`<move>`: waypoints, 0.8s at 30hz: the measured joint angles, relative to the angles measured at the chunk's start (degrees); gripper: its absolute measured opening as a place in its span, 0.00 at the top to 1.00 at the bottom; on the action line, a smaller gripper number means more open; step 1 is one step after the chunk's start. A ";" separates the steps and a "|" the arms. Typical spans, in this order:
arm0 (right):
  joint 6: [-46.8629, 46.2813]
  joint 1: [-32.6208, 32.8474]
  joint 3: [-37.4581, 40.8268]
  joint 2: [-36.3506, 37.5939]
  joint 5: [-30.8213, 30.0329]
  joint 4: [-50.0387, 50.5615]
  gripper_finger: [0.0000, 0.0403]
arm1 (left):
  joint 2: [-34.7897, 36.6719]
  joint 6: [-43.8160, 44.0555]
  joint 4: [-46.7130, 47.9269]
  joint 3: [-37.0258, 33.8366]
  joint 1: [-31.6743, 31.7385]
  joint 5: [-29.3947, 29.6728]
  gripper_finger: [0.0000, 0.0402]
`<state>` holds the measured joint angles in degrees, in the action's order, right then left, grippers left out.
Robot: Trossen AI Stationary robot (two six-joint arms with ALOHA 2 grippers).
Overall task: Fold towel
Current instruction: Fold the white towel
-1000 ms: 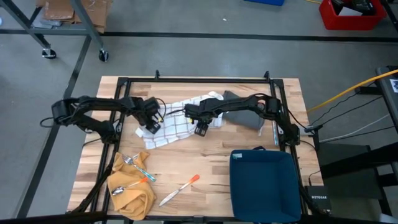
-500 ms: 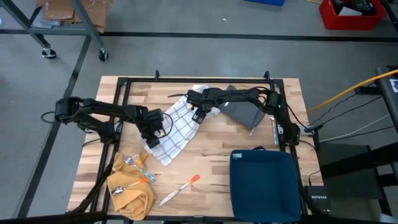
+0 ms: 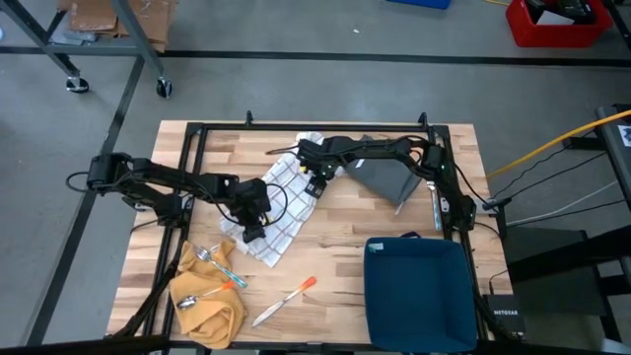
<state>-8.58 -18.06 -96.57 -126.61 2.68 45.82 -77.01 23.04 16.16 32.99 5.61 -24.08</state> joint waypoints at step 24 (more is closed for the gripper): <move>6.06 -0.04 0.00 0.13 28.51 22.51 0.58 | 0.09 -14.67 8.61 1.70 10.30 5.29 0.76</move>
<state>-2.52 -18.11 -96.57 -126.48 31.19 68.33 -76.93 8.38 24.76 34.70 15.92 -18.78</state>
